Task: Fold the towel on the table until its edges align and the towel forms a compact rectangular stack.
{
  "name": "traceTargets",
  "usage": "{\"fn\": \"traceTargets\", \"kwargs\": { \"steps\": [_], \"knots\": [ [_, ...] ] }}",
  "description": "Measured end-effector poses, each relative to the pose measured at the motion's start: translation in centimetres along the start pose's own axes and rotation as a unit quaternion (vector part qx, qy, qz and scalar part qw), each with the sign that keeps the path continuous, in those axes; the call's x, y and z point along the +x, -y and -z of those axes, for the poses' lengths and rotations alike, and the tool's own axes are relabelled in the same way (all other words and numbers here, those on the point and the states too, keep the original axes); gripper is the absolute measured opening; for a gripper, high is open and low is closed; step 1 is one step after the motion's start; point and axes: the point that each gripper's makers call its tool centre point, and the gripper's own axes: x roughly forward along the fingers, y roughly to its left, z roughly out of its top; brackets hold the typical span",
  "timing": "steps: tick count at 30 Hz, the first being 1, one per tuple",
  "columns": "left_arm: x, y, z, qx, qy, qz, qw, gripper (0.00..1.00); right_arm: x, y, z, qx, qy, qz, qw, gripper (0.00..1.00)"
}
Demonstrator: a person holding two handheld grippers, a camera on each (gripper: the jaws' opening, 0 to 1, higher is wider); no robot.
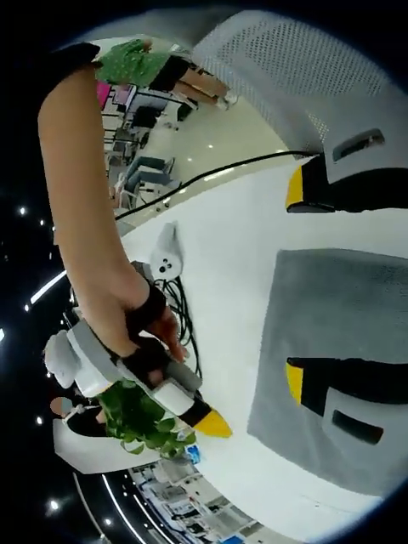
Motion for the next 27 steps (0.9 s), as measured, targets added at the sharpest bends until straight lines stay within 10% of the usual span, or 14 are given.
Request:
{"fn": "traceTargets", "kwargs": {
  "steps": [13,16,27],
  "knots": [
    [3.6,1.8,0.4,-0.006,-0.003,0.052,0.9986,0.48,4.4,1.0,-0.4,0.025,-0.006,-0.003,0.9997,0.5],
    [4.2,3.2,0.7,-0.065,-0.01,0.085,0.9942,0.46,5.2,1.4,-0.4,0.024,-0.006,0.0,0.9997,0.48],
    [5.8,4.1,2.6,-0.057,-0.041,0.086,0.9938,0.3,7.6,3.0,-0.7,0.022,0.001,0.011,0.9997,0.43]
  ]
}}
